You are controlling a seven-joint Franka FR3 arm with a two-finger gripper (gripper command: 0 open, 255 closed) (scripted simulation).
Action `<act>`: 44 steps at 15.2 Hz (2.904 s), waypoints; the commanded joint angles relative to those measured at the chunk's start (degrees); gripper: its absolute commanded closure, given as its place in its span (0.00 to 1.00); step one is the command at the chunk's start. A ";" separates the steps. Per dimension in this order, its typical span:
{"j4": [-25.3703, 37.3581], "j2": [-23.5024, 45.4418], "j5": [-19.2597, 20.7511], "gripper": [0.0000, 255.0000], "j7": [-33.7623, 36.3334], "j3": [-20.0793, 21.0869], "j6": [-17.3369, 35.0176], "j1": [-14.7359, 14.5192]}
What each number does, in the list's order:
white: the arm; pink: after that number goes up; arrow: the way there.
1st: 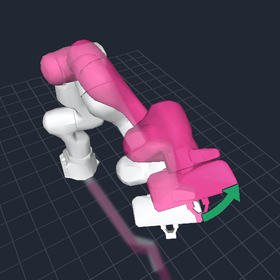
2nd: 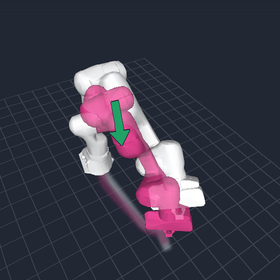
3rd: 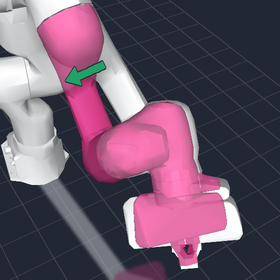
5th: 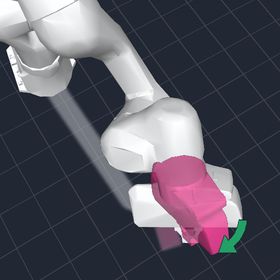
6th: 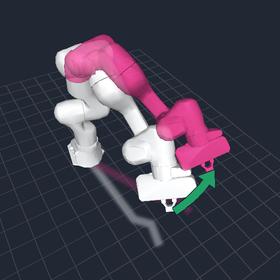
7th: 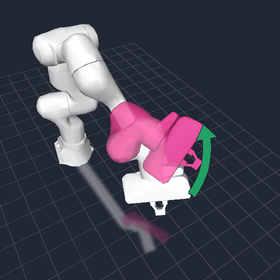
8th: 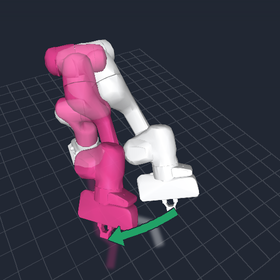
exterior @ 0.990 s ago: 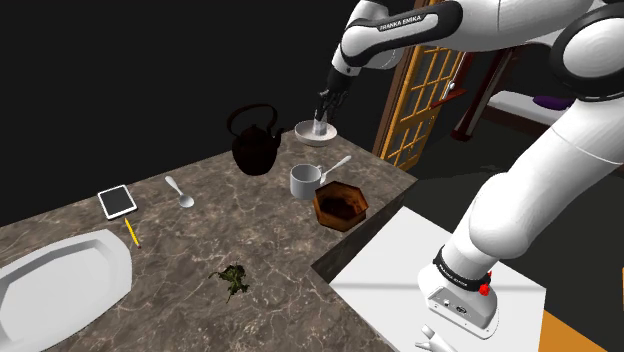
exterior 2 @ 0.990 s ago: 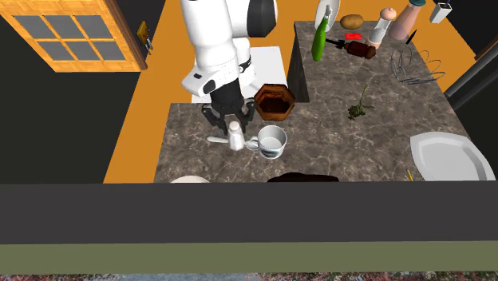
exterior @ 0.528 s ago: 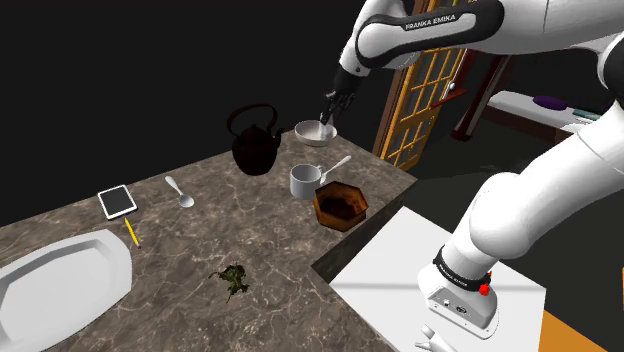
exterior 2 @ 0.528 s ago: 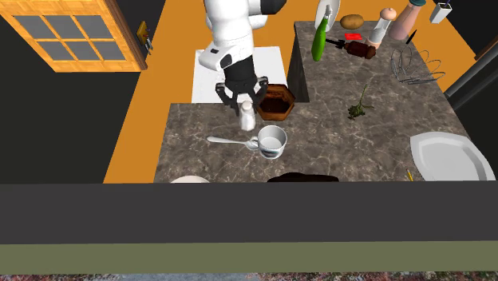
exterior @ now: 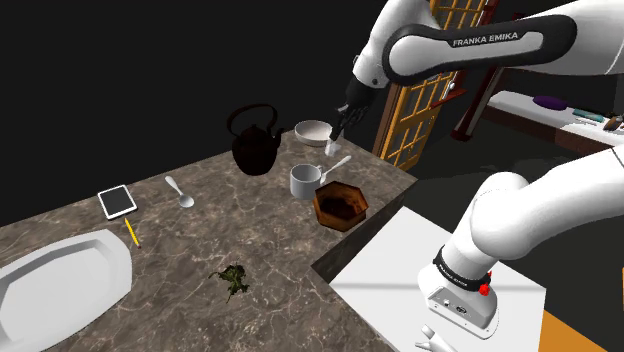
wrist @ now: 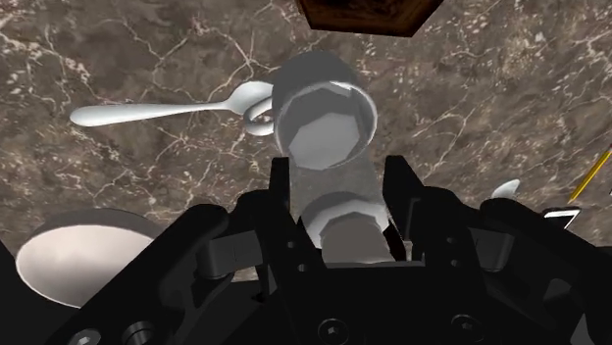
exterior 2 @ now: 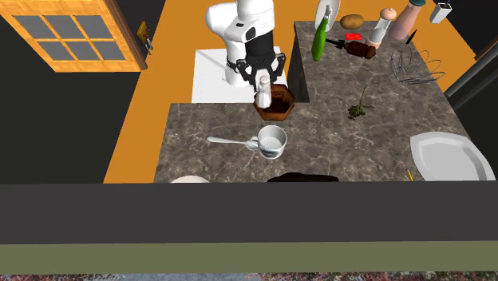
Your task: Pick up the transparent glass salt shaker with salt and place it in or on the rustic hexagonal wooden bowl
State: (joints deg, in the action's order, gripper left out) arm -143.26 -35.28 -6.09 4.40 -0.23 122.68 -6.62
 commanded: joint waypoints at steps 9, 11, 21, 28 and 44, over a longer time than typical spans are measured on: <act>-11.19 -17.30 -3.59 1.00 9.00 7.68 -5.31 -4.05; -12.70 -17.25 -3.80 1.00 8.91 7.83 -3.75 -4.17; -19.75 -15.90 -5.00 1.00 8.40 8.67 4.63 -4.83; -21.09 -15.34 -5.29 1.00 8.28 8.85 6.52 -5.00; -16.40 -20.22 -3.97 0.00 8.57 7.61 -3.06 -4.45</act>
State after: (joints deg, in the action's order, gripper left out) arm -159.81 -55.39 -10.12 13.00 7.46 119.91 -11.11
